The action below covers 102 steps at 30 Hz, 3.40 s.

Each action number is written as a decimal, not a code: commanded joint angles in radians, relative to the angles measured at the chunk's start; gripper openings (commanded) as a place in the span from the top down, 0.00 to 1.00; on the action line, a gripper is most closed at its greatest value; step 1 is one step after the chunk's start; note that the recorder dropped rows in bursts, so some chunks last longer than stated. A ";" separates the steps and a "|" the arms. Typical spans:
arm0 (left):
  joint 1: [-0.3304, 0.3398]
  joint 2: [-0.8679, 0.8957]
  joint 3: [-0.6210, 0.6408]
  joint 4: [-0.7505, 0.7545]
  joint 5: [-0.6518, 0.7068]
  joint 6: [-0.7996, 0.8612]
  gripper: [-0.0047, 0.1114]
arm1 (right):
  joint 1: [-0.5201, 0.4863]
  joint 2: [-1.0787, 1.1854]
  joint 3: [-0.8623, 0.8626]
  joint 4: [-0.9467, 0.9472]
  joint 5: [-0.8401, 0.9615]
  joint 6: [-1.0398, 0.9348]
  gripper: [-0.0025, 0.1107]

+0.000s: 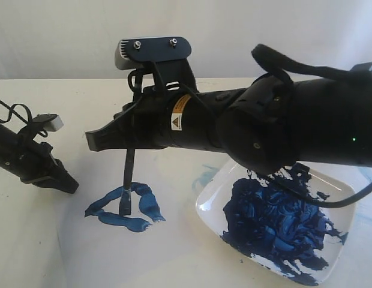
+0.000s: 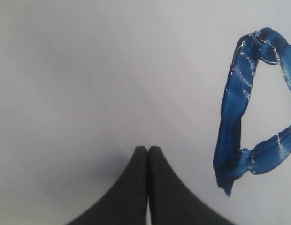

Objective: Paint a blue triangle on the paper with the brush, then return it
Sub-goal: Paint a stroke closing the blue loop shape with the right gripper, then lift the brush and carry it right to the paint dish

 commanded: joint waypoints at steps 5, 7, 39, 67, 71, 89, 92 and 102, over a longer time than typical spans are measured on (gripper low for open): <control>-0.002 0.002 0.006 -0.008 0.028 -0.001 0.96 | 0.005 0.000 0.003 0.002 -0.017 0.006 0.98; -0.002 0.002 0.006 -0.008 0.028 -0.001 0.96 | 0.005 0.003 0.003 -0.002 -0.013 0.005 0.98; -0.002 0.002 0.006 -0.008 0.045 -0.001 0.96 | -0.033 0.055 0.003 -0.002 0.076 -0.045 0.98; -0.002 0.002 0.006 -0.008 0.042 -0.001 0.96 | -0.097 0.018 0.003 -0.005 0.139 -0.045 0.98; -0.002 0.002 0.006 -0.008 0.042 -0.001 0.96 | -0.101 0.009 0.003 -0.005 0.139 -0.045 0.98; -0.002 -0.017 0.006 -0.030 0.045 -0.001 0.96 | -0.158 -0.244 0.001 -0.024 0.122 -0.045 0.98; 0.000 -0.066 0.006 -0.032 0.045 -0.001 0.96 | -0.201 -0.291 0.001 -0.024 0.172 -0.045 0.98; 0.002 -0.438 0.010 0.048 0.067 -0.089 0.96 | -0.353 -0.415 0.003 -0.024 0.376 -0.045 0.98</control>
